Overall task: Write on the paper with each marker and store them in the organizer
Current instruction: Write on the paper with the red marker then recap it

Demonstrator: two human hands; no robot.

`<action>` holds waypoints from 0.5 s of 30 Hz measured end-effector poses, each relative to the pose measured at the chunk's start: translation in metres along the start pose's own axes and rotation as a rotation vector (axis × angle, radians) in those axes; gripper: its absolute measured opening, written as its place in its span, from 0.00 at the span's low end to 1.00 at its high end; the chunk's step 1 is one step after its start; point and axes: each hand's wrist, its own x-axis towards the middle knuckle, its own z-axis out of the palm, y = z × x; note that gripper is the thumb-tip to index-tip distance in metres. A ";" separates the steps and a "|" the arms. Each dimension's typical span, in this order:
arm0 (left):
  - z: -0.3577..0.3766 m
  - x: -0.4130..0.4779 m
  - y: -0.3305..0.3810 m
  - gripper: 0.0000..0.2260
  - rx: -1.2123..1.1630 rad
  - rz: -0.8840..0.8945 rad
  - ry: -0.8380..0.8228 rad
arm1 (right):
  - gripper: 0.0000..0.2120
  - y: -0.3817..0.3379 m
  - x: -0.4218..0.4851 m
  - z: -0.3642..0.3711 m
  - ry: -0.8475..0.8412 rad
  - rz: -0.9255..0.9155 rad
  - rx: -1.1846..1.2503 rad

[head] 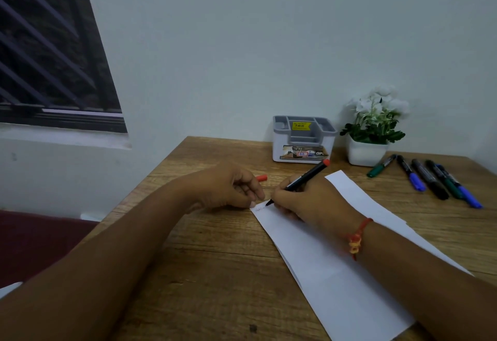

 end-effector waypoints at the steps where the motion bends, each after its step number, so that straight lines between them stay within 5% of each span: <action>1: 0.000 0.000 0.000 0.10 0.001 0.003 0.003 | 0.09 0.001 0.000 0.001 0.011 0.003 -0.005; 15: 0.000 0.000 0.001 0.10 0.028 0.007 0.007 | 0.08 -0.001 -0.001 0.001 0.006 -0.007 -0.057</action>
